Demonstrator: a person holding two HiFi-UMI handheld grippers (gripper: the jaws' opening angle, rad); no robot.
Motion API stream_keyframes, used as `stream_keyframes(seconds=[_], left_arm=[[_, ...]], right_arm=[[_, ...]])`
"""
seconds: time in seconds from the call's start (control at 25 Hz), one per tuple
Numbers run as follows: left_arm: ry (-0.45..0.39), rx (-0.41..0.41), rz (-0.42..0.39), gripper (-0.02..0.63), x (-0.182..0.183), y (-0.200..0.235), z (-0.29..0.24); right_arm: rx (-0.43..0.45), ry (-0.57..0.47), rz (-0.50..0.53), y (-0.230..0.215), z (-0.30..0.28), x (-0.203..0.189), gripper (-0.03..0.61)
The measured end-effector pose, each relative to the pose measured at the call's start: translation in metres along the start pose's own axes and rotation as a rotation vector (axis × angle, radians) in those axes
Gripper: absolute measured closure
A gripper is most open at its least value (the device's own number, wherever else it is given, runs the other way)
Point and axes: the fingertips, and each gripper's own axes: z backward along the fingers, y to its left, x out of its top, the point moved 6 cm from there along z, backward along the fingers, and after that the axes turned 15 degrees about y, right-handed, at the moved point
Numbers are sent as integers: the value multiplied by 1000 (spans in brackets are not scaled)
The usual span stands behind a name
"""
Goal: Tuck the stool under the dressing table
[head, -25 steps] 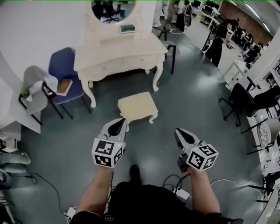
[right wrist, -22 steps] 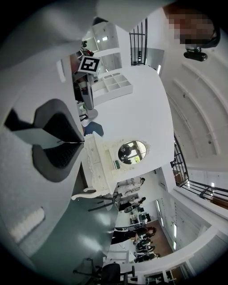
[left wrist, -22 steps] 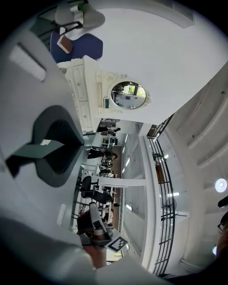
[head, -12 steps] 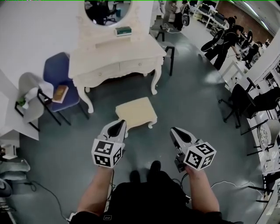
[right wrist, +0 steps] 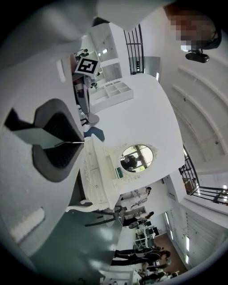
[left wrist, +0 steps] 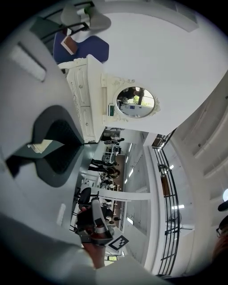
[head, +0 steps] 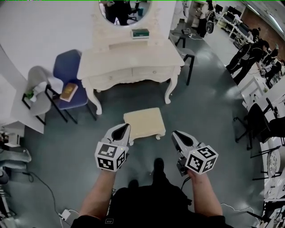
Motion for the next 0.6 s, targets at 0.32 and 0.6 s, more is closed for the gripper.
stream_keyframes(seconds=[0.32,0.6], left_arm=[[44,51,82,595,30,-6,-72],[87,130,141,595,38,-10,-105]], right_arm=[[83,80,45,-83,-37,42,566],[161,151,44,-132,-58,53,537]])
